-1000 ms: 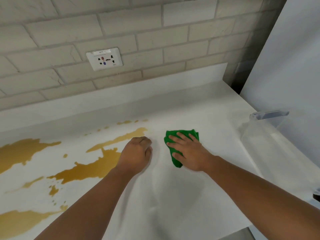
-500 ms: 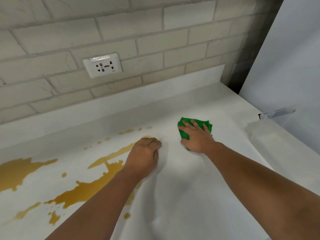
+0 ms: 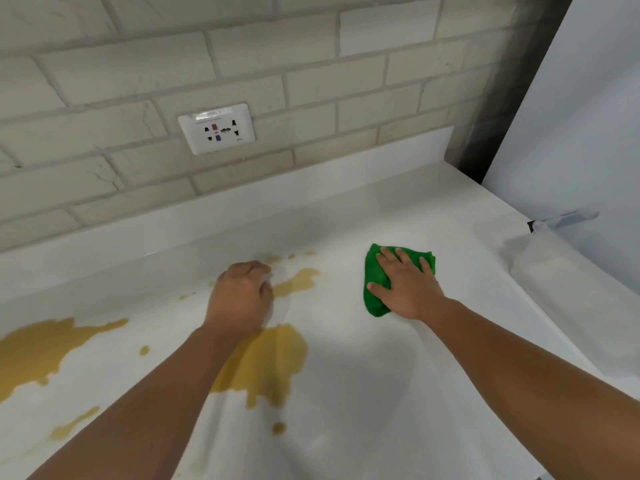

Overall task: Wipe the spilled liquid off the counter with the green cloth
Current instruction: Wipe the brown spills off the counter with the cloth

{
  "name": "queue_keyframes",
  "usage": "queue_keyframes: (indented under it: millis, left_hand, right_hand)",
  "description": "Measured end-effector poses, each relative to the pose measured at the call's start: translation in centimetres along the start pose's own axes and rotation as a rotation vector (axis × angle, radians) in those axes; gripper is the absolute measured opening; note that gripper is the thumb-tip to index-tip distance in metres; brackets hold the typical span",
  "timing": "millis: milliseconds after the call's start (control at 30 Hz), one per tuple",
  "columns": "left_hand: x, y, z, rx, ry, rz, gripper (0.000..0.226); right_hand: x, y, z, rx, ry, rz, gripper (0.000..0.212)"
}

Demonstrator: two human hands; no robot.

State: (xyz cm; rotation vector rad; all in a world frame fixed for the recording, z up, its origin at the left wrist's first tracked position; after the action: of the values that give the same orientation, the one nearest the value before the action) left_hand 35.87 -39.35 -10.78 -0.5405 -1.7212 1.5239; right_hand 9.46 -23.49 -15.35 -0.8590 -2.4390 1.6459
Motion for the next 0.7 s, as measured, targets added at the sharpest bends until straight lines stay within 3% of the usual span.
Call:
queue_keyframes:
  millis: [233,433,633,700]
  left_hand:
    - [-10.8,-1.9,-2.3,-0.172,-0.322,0.067,0.044]
    - [-15.3,-1.9,-3.0,-0.224,-0.438,-0.002,0.049]
    - [-16.2,-1.8,-3.8,-0.248,-0.438,-0.012,0.047]
    - [-16.5,-2.0,-3.4,-0.271,-0.439,-0.027,0.047]
  right_hand:
    - [-7.7,0.1,2.8,-0.023,-0.088,-0.051,0.069]
    - [-10.7,1.6,2.9,-0.006,-0.258,-0.123,0.073]
    - [-10.8,0.0,5.6,-0.016,-0.045,-0.052,0.076]
    - [-12.3,-0.3,6.3,-0.047,-0.055,-0.055,0.074]
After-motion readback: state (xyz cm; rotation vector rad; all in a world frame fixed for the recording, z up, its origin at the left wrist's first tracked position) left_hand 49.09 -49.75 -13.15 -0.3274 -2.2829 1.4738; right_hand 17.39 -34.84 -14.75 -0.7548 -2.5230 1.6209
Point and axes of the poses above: each hand's wrist, its own z-axis towards the middle knuckle, its own y-axis out of the palm, x = y × z, the point moved 4 cm from there along z, towards the middle knuckle, and after that the axes turned 13 degrees about -x, right-handed, at the moved point
